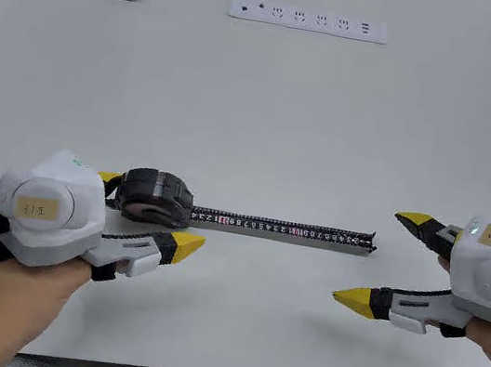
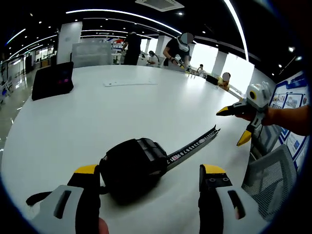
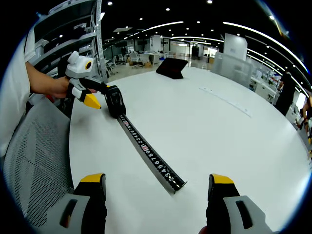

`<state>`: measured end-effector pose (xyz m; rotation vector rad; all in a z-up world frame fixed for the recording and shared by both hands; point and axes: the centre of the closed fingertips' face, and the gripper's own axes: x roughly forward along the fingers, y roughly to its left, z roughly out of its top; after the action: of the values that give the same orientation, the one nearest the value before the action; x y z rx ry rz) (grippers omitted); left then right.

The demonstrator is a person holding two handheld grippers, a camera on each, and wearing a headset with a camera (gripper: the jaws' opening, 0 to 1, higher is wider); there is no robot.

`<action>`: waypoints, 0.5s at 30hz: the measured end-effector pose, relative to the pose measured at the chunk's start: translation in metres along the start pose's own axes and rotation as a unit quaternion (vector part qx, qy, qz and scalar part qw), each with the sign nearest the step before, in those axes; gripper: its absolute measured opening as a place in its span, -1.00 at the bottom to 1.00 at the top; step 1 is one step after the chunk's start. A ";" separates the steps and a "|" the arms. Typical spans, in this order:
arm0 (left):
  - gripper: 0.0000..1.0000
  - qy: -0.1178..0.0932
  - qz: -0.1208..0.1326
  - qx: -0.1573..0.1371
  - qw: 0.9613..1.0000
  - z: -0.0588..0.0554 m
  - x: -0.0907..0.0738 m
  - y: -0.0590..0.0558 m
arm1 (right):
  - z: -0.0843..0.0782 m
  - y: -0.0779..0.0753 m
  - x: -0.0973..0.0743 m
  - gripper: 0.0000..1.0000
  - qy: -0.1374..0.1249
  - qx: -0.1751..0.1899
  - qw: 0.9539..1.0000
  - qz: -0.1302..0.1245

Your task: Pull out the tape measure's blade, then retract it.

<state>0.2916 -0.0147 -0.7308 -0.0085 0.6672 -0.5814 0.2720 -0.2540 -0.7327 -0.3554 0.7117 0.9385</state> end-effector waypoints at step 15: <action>0.47 -0.001 0.060 -0.027 0.998 0.002 0.008 0.009 | -0.009 -0.020 0.004 0.41 0.028 -0.038 0.999 0.015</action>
<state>0.3018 -0.0113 -0.7356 -0.0195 0.6759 -0.4475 0.2866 -0.2677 -0.7427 -0.4406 0.7360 0.9893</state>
